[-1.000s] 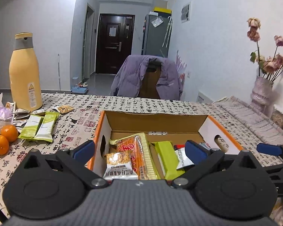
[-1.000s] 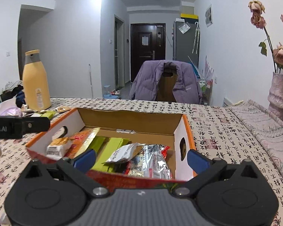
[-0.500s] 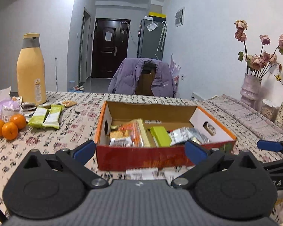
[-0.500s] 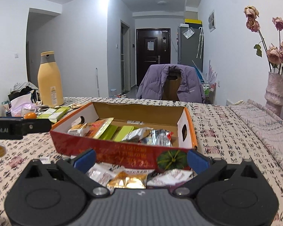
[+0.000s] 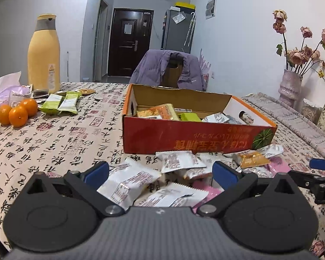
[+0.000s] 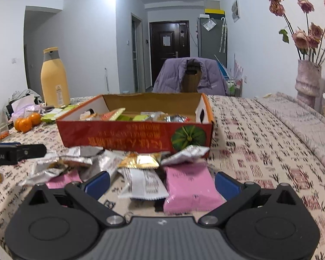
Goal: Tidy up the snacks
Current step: 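Withdraw both grippers from the box back over the snack pile, then grasp the pink packet with the right gripper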
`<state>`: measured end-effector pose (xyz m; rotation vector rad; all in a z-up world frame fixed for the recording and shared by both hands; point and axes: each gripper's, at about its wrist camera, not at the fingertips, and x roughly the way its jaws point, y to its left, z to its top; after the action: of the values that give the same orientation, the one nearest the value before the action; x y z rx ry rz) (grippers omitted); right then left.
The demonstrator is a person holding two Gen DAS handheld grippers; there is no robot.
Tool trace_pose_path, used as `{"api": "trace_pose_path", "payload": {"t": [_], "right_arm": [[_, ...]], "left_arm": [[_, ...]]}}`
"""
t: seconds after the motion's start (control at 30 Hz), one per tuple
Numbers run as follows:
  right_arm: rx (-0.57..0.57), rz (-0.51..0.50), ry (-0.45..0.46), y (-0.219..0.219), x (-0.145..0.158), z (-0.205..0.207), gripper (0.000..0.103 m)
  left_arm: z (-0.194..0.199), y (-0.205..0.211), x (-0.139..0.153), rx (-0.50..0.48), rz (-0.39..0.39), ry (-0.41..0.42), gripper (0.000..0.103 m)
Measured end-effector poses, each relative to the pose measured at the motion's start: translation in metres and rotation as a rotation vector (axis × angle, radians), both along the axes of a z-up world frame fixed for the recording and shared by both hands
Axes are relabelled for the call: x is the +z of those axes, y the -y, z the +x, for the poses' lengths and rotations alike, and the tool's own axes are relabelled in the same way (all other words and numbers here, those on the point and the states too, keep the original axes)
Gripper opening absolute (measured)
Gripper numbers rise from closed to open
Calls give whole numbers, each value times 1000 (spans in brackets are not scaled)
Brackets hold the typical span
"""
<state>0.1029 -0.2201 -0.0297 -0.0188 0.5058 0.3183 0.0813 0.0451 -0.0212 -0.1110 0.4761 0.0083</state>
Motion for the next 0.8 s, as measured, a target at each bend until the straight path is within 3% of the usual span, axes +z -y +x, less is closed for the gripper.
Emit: {"api": "trace_pose_path", "payload": {"t": [0.37,0.53,0.8], "right_arm": [[-67,-45,-30,14,-5,23,101],[-70,-83,-83,14,-12,48,86],[-51,-95,-147,6,-25,75,71]], "left_arm": [[8,-1,-12,26,8,-6,103],[10,4,-15,17,30,-1,103],[8,3,-17,14,19,10,103]]}}
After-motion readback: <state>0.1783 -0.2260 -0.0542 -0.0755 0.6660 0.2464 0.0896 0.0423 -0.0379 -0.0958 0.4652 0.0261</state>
